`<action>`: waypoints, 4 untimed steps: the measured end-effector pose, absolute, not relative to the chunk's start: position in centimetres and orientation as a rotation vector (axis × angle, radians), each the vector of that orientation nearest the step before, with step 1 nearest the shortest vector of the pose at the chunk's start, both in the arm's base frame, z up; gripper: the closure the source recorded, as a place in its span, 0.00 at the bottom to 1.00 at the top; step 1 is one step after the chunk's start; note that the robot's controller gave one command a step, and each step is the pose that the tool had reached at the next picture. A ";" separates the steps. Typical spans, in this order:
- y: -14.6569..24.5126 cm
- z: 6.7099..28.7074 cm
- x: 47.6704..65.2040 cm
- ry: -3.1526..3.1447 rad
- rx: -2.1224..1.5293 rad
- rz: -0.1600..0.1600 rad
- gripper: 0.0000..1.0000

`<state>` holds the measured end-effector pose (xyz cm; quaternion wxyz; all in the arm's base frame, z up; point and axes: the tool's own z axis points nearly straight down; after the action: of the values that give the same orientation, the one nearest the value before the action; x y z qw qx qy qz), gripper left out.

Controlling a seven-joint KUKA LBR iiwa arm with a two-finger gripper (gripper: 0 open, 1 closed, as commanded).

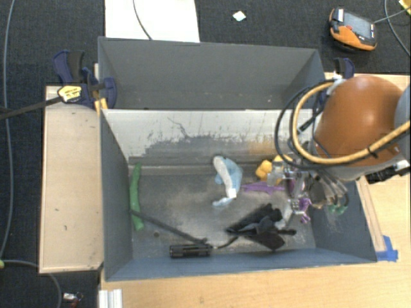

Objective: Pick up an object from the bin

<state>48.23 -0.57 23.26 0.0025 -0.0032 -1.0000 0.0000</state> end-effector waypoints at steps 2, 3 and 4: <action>0.2 10.1 48.1 -3.150 0.015 0.000 0.00; 0.3 16.3 47.8 -3.163 -0.032 -0.001 0.00; 0.2 7.9 47.8 -3.143 0.008 -0.001 0.00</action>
Offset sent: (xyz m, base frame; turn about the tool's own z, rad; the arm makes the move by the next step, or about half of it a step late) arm -0.0045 0.0095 -0.1626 -0.0175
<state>47.77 0.22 7.93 -0.0007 0.0025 -1.0000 -0.0004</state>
